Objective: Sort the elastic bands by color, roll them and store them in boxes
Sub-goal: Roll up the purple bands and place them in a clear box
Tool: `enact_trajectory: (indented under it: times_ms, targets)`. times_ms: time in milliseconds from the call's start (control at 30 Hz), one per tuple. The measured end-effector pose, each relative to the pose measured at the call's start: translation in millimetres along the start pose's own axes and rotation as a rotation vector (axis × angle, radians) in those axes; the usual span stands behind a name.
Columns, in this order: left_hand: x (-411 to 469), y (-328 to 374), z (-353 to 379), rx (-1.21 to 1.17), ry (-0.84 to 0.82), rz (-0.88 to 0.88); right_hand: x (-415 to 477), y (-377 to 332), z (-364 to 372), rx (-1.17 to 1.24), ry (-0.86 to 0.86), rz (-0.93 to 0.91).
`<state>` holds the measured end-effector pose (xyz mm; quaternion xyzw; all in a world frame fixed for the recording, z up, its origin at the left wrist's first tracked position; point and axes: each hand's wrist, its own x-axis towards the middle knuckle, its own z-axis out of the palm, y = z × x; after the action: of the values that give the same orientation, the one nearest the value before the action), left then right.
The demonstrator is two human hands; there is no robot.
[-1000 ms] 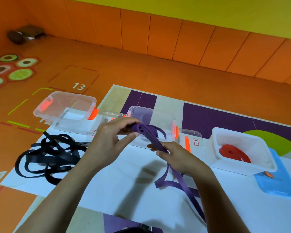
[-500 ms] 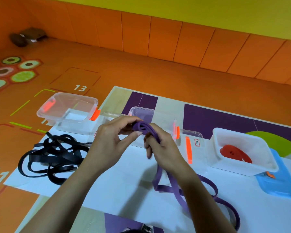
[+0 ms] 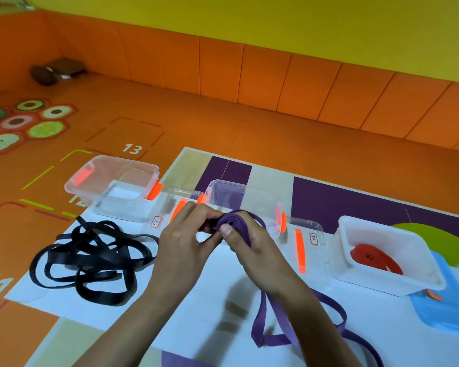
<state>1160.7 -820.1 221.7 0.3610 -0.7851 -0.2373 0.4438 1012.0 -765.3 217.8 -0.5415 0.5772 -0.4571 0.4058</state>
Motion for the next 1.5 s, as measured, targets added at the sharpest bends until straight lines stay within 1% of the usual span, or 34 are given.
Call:
enact_trajectory:
  times_ms: [67, 133, 200, 233, 300, 333, 400, 433, 600, 667, 833, 933, 1067, 1133, 1300, 1433, 1500]
  targets:
    - [-2, 1, 3, 0.008, 0.011, -0.028, -1, 0, -2, 0.019, 0.007, -0.007]
    - [-2, 2, 5, -0.004, -0.023, -0.048, -1, 4, -4, 0.011, 0.040, -0.003]
    - [0, 2, 4, -0.023, -0.131, -0.102, -1, 9, -7, -0.024, 0.049, 0.008]
    - [0, 2, 3, -0.044, -0.217, -0.155, -2, 11, -10, -0.043, 0.037, 0.015]
    - [1, 0, -5, -0.159, -0.400, -0.289, -4, 14, -18, -0.072, 0.010, 0.040]
    - [2, 0, -9, -0.247, -0.455, -0.356, -5, 14, -23, -0.079, -0.012, 0.050]
    - [6, -2, -15, -0.408, -0.488, -0.463, -6, 13, -29, -0.091, -0.055, 0.067]
    - [8, -3, -18, -0.449, -0.493, -0.485, -6, 13, -32, -0.094, -0.071, 0.073]
    - [13, -6, -22, -0.512, -0.535, -0.508, -8, 5, -40, -0.110, -0.155, 0.098]
    - [13, -8, -24, -0.487, -0.587, -0.500, -8, 5, -40, -0.149, -0.191, 0.101]
    - [14, -11, -24, -0.395, -0.703, -0.437, -10, 8, -39, -0.179, -0.182, 0.147]
    - [16, -16, -23, -0.438, -0.717, -0.462, -12, 4, -41, -0.162, -0.165, 0.142]
    - [11, -24, -20, -0.693, -0.689, -0.607, -11, 1, -35, -0.119, -0.063, 0.075]
    - [7, -25, -18, -0.763, -0.671, -0.645, -8, 4, -29, -0.101, -0.045, 0.062]
    - [3, -31, -16, -0.799, -0.671, -0.693, -3, 9, -22, -0.077, -0.103, 0.104]
    - [6, -33, -15, -0.811, -0.622, -0.723, 4, 9, -25, -0.115, -0.154, 0.102]
    - [9, -32, -12, -0.841, -0.580, -0.751, 9, 10, -27, -0.111, -0.152, 0.104]
